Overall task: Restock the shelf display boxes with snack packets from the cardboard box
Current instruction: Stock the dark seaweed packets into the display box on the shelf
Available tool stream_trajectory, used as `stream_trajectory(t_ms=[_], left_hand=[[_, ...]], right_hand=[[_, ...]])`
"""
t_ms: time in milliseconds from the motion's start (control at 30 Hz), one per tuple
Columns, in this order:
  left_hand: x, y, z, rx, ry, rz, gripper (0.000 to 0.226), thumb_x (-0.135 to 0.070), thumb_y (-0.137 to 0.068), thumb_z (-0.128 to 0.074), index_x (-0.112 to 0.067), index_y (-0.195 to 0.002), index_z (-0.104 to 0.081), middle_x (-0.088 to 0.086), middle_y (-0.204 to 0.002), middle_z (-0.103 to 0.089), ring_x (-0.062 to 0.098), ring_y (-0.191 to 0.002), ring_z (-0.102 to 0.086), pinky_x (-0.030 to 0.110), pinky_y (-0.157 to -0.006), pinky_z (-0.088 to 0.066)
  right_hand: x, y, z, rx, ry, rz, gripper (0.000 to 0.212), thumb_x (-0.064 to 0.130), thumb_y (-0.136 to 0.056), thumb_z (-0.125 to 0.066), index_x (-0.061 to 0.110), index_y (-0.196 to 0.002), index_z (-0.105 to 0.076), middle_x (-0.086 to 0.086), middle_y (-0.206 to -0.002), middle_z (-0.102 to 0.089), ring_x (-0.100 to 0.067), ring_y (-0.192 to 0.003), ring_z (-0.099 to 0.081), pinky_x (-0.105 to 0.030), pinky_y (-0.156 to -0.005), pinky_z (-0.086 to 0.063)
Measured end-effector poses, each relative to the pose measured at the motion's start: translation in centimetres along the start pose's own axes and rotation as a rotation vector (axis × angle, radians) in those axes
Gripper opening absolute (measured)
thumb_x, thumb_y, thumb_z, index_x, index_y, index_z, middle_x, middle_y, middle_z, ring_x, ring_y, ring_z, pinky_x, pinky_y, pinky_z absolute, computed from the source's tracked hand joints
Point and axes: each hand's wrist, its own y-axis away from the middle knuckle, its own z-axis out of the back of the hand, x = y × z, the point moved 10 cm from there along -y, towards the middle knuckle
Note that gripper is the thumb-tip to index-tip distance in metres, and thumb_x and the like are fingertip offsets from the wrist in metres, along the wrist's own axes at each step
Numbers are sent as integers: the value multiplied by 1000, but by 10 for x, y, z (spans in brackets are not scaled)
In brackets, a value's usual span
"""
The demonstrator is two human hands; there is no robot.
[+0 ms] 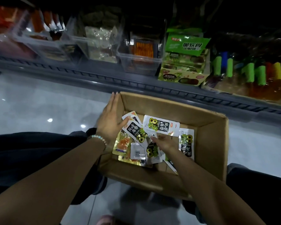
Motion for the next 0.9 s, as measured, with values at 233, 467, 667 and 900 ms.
stream_trajectory(t_ms=[233,467,667,900], left_hand=[[10,0,3,-61,152,102,98,-44,-84,-68,-36,-152,2,-4,-153,-34,24,-127,-49,38,-101,-43],[14,-2,-1,-72,142,85,98,-47,-82,-69,-37,-151,0,-4,-151,-36,22,-128,-49,37,-101,-44],[14,-3,0,-82,116,80,98,-48,-81,-68,-37,-151,0,-3,-151,-37,24,-125,-51,41,-99,-48],[10,-2,0,-50,63,66,89,-58,-87,-54,-34,-151,3,-1,-156,-25,26,-132,-44,47,-101,-45]], right_hand=[[1,-20,-15,-77,-133,-38,51,36,-72,-81,3,-108,-65,-8,-112,-65,-25,-109,-59,-30,-89,-45],[32,-23,-52,-41,-100,66,31,30,-70,-83,11,-83,-62,-3,-92,-66,-22,-91,-62,-33,-85,-50],[42,-15,-61,27,-237,83,33,9,-81,-73,-4,-110,-64,-16,-113,-67,-19,-88,-60,-29,-81,-51],[44,22,-20,181,-321,157,37,21,-83,-72,10,-117,-61,0,-113,-63,-14,-105,-59,-14,-75,-43]])
